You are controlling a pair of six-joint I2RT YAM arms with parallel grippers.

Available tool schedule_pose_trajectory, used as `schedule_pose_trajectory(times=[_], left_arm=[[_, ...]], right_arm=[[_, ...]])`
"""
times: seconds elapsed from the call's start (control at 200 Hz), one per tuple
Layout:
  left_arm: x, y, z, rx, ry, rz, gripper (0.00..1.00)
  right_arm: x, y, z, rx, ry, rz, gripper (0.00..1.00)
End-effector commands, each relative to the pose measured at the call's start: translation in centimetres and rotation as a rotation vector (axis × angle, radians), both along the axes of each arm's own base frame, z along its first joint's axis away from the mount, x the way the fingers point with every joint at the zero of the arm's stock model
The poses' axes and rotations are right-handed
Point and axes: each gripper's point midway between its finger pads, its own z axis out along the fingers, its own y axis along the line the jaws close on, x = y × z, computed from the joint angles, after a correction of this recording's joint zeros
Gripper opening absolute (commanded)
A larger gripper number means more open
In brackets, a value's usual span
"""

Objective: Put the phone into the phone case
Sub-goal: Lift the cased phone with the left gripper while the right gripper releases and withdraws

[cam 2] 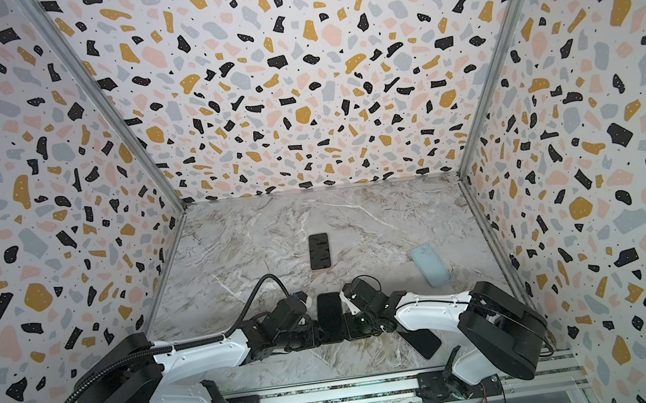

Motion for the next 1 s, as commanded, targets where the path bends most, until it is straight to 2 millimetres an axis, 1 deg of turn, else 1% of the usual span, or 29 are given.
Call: schedule_pose_trajectory(times=[0.0, 0.065, 0.12, 0.185, 0.29, 0.32, 0.47, 0.521, 0.696, 0.856, 0.996], left_arm=[[1.4, 1.7, 0.9, 0.154, -0.057, 0.021, 0.44], [2.2, 2.0, 1.4, 0.215, -0.072, 0.034, 0.46], [2.7, 2.1, 1.9, 0.261, -0.088, 0.045, 0.47], [3.3, 1.6, 2.6, 0.299, -0.113, 0.049, 0.50], [3.9, 0.5, 3.1, 0.348, -0.141, 0.040, 0.57], [4.0, 0.3, 3.3, 0.368, -0.148, 0.036, 0.61], [4.5, -0.7, 3.4, 0.413, -0.166, 0.026, 0.65], [4.6, -1.0, 3.3, 0.416, -0.171, 0.024, 0.69], [4.7, -1.6, 3.0, 0.439, -0.167, 0.026, 0.72], [4.6, -1.8, 2.6, 0.470, -0.160, 0.026, 0.74], [4.4, -2.2, 2.6, 0.456, -0.157, 0.027, 0.78]], right_arm=[[1.9, 0.1, 3.0, 0.015, -0.116, -0.017, 0.40], [2.8, -0.5, 3.6, 0.000, -0.167, -0.036, 0.49], [3.7, -1.0, 4.1, -0.019, -0.215, -0.047, 0.54], [4.7, -1.6, 4.9, -0.032, -0.284, -0.054, 0.59], [6.0, -2.2, 6.3, -0.030, -0.400, -0.061, 0.59], [6.3, -2.5, 6.5, -0.032, -0.430, -0.066, 0.60], [7.4, -4.3, 7.4, -0.047, -0.524, -0.089, 0.61], [7.8, -5.0, 7.6, -0.048, -0.545, -0.101, 0.63], [8.6, -6.9, 9.2, -0.013, -0.628, -0.140, 0.67], [9.3, -8.7, 9.6, -0.044, -0.681, -0.199, 0.70], [9.9, -9.2, 9.9, -0.046, -0.717, -0.203, 0.71]])
